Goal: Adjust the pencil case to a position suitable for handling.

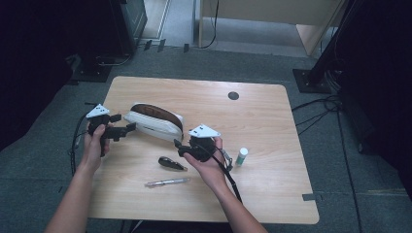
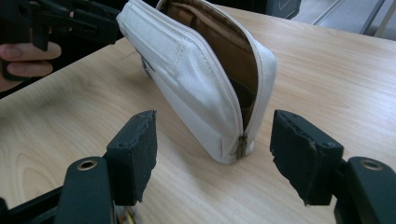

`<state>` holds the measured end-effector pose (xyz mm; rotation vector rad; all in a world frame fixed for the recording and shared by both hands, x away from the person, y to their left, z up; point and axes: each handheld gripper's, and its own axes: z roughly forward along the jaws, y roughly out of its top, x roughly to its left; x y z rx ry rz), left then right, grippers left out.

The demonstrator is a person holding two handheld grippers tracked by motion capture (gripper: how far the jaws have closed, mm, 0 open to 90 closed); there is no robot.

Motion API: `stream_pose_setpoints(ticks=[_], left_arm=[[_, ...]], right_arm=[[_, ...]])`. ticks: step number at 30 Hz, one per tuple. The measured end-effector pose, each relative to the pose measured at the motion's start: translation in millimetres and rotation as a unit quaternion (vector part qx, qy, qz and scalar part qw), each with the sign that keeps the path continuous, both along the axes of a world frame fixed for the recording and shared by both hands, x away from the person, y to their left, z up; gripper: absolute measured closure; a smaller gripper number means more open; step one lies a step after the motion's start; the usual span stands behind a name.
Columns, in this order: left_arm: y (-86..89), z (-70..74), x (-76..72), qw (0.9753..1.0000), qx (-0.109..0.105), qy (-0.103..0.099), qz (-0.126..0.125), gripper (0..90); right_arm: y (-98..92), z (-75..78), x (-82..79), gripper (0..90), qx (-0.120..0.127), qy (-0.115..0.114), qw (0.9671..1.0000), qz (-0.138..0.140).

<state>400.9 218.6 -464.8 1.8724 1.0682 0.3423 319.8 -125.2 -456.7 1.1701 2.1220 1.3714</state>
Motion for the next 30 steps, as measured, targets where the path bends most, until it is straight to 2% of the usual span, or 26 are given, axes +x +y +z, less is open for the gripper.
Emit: stream_pose_setpoints(ticks=[7, 14, 17, 21, 22, 26, 27, 30], left_arm=[[-1.2, -3.0, 1.2, 1.0000, 0.006, 0.005, -0.006, 15.3], [-2.3, -6.7, 1.4, 0.9997, 0.014, 0.010, -0.017, 16.0], [-5.4, -10.1, 0.7, 0.9995, 0.021, 0.013, -0.019, 16.4], [-6.6, -10.3, 0.1, 0.9995, 0.023, 0.013, -0.019, 16.6], [-7.1, -10.3, 0.1, 0.9995, 0.022, 0.012, -0.021, 17.0], [-11.6, -11.0, 0.4, 0.9993, 0.016, 0.014, -0.031, 17.4], [-14.6, -11.0, 0.2, 0.9992, 0.020, 0.014, -0.032, 17.3], [-21.1, -10.4, 0.3, 0.9992, 0.023, 0.010, -0.030, 17.2]], right_arm=[[12.6, -6.6, 14.5, 32.1, -0.004, -0.002, 1.0000, 0.000], [25.3, -14.6, 26.2, 40.3, -0.018, -0.022, 0.9995, 0.012], [34.7, -19.7, 29.9, 43.9, -0.039, -0.032, 0.9986, 0.015], [38.1, -21.5, 30.2, 48.7, -0.054, -0.038, 0.9976, 0.023], [38.9, -21.7, 28.9, 55.8, -0.067, -0.045, 0.9962, 0.033], [38.3, -20.9, 26.0, 67.6, -0.081, -0.049, 0.9943, 0.049], [39.1, -21.0, 22.6, 74.9, -0.100, -0.063, 0.9915, 0.054], [39.1, -20.2, 18.5, 78.3, -0.114, -0.070, 0.9898, 0.048]])
